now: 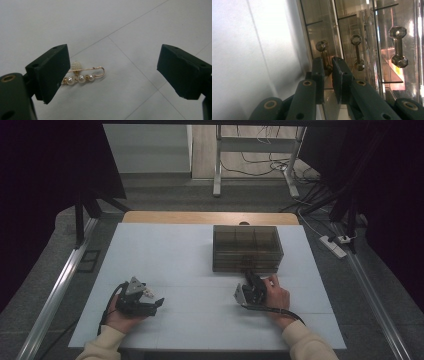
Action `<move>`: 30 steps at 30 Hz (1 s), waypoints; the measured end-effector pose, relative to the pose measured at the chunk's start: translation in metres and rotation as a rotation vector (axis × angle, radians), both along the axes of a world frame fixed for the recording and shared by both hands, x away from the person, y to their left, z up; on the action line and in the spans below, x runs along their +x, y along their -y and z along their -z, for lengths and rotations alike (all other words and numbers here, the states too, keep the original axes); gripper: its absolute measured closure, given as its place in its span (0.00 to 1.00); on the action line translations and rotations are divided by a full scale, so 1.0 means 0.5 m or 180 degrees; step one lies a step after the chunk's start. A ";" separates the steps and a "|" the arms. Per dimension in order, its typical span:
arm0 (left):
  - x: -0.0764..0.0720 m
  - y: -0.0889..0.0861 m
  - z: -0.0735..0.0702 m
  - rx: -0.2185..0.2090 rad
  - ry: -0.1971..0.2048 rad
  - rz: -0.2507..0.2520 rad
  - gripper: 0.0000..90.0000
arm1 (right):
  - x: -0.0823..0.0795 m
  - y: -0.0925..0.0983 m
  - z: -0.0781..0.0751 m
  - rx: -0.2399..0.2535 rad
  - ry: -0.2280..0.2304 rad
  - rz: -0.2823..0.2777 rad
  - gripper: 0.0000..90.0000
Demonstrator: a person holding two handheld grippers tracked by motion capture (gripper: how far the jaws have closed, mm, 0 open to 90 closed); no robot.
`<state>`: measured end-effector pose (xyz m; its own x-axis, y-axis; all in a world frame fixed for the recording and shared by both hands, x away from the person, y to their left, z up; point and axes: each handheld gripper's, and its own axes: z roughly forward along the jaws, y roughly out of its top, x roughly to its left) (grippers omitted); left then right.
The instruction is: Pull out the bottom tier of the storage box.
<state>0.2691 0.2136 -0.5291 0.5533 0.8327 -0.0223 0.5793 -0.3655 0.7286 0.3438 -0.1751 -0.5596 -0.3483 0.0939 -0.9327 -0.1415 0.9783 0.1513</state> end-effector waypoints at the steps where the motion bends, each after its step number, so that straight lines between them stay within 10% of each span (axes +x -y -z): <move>1: 0.000 0.000 0.000 -0.0001 0.0000 0.0000 0.11 | -0.001 0.000 0.002 0.0009 0.0010 -0.0026 0.88; 30: 0.000 0.000 0.000 -0.0007 0.0004 -0.0003 0.11 | -0.034 0.006 -0.001 0.0058 -0.0117 -0.0046 0.87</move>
